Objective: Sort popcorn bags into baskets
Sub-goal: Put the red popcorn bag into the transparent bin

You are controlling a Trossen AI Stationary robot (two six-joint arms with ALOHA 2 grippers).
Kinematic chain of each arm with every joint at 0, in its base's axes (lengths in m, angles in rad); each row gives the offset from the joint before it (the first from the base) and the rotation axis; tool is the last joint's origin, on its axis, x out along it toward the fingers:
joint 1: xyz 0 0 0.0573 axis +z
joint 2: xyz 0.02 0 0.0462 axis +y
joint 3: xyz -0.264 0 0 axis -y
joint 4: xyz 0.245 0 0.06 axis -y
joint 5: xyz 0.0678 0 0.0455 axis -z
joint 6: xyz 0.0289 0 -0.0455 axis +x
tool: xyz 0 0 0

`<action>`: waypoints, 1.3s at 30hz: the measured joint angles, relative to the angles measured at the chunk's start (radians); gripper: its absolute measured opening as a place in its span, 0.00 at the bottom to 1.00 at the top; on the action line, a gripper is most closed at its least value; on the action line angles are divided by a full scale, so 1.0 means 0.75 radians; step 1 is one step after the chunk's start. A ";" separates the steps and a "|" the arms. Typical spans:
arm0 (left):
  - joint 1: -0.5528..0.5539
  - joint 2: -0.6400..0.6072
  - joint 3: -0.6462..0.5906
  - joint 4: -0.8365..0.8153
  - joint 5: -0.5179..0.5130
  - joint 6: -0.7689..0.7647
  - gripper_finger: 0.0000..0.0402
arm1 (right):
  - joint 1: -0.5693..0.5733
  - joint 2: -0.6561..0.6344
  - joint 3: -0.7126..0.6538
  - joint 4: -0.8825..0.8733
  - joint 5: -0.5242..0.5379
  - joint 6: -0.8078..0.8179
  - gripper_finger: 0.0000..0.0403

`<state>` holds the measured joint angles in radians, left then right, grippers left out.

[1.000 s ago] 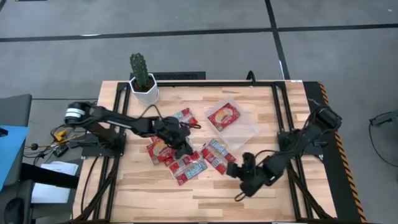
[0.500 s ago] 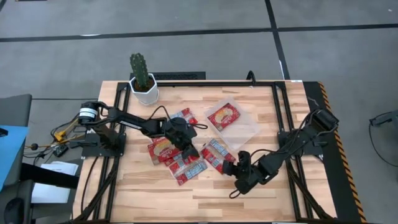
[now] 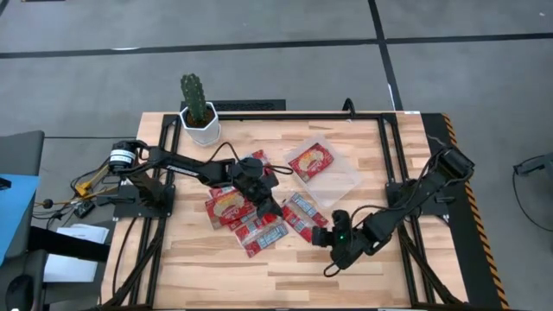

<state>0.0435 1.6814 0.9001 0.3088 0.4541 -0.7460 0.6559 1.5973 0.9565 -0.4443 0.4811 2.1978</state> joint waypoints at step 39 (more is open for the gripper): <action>-0.016 0.169 0.077 -0.192 -0.314 0.268 0.39 | -0.103 0.148 0.000 -0.011 -0.107 0.116 0.71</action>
<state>0.0313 1.8079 0.9581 0.1650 0.2184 -0.5447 0.5789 1.7080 0.9565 -0.4525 0.4012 2.2844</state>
